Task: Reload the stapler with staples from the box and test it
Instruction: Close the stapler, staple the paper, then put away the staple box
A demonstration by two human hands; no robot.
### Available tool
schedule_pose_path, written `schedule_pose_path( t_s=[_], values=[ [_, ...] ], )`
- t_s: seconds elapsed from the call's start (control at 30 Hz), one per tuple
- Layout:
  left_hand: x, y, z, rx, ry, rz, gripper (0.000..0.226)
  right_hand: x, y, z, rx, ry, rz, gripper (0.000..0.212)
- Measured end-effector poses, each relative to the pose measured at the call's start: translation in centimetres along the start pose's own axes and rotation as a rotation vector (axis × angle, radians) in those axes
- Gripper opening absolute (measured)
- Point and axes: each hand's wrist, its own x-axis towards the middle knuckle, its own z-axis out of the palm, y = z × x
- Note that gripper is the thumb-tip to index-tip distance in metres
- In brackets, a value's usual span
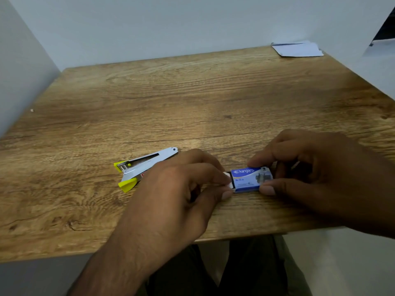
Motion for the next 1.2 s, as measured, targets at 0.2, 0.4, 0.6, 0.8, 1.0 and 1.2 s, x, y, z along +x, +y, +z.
schedule_pose_path(
  t_s=[0.2, 0.4, 0.6, 0.8, 1.0, 1.2],
  values=[
    [-0.3, 0.5, 0.9, -0.051, 0.088, -0.114, 0.021, 0.0, -0.9, 0.3, -0.024, -0.025, 0.0, 0.045],
    [-0.3, 0.6, 1.1, -0.043, 0.124, -0.113, 0.013, -0.1, -1.3, 0.6, -0.081, -0.01, -0.022, 0.052],
    [-0.7, 0.6, 1.2, -0.045, 0.125, -0.04, 0.01, 0.0, -0.5, 0.5, -0.149, 0.032, -0.025, 0.049],
    [-1.6, -0.7, -3.3, -0.039, 0.191, -0.086, 0.017, 0.9, 2.9, 0.6, -0.112, 0.032, 0.027, 0.05],
    [-4.1, -4.1, -8.9, 0.164, 0.288, -0.247, 0.041, 4.0, -2.0, 0.4, -0.026, 0.023, -0.194, 0.041],
    [-4.5, -4.9, -8.9, 0.189, 0.235, -0.231, 0.046, 8.5, -7.6, 2.8, 0.04, 0.029, -0.317, 0.028]
  ],
)
